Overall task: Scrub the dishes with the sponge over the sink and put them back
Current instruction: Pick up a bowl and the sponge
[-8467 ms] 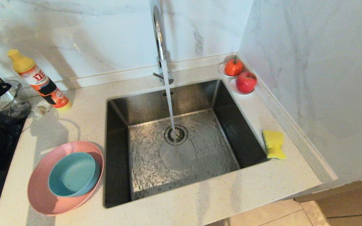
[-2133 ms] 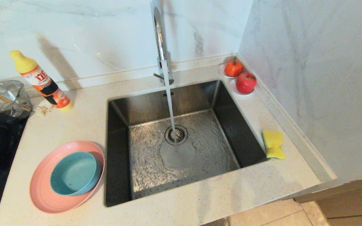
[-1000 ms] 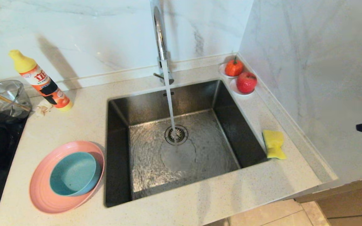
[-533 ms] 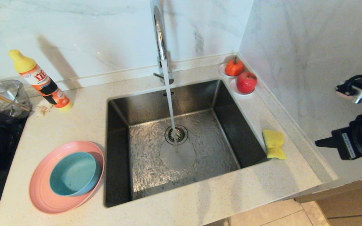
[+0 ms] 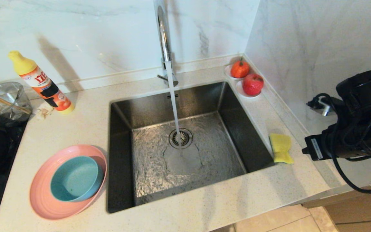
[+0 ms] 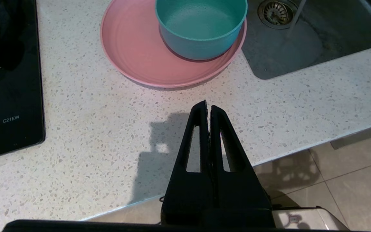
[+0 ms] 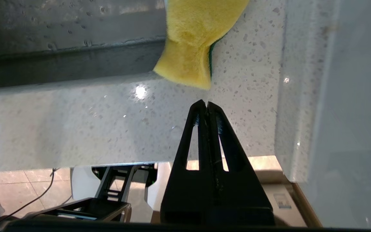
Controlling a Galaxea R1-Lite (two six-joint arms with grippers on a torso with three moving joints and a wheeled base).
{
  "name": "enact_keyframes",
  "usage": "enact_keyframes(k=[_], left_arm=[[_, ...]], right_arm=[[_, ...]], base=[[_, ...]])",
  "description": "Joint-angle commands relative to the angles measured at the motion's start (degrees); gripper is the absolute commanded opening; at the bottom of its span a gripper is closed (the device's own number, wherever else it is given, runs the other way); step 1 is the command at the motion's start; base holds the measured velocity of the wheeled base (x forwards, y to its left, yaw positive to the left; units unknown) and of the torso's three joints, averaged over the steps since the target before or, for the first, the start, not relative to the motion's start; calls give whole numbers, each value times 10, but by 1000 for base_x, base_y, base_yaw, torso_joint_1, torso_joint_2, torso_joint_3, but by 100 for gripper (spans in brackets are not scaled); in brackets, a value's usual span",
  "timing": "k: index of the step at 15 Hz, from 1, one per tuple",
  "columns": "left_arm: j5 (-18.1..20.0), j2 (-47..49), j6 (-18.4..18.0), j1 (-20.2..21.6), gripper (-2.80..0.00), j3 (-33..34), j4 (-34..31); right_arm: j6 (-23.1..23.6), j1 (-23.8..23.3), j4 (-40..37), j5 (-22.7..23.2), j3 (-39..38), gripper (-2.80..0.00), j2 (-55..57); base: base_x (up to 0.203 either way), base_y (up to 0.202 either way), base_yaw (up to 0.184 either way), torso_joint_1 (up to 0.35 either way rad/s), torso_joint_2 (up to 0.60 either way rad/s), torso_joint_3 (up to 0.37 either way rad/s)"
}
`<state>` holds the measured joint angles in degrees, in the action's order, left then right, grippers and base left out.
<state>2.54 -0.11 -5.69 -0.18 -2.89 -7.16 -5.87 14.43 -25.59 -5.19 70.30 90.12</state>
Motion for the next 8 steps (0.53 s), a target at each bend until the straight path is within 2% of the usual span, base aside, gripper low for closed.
enact_keyframes(k=[1,5,8], left_arm=[[0,0,-1,0,-280,0,-1],[0,0,0,0,-280,0,-1],[0,0,0,0,-280,0,-1]], right_arm=[[-20,1,-2,-5,17,0,31],[-42,2,-5,-9,27,0,53],[-94,2,-8,-15,38,0,80]], base=[[0,0,0,0,0,0],[0,0,0,0,0,0],[0,0,0,0,0,0]])
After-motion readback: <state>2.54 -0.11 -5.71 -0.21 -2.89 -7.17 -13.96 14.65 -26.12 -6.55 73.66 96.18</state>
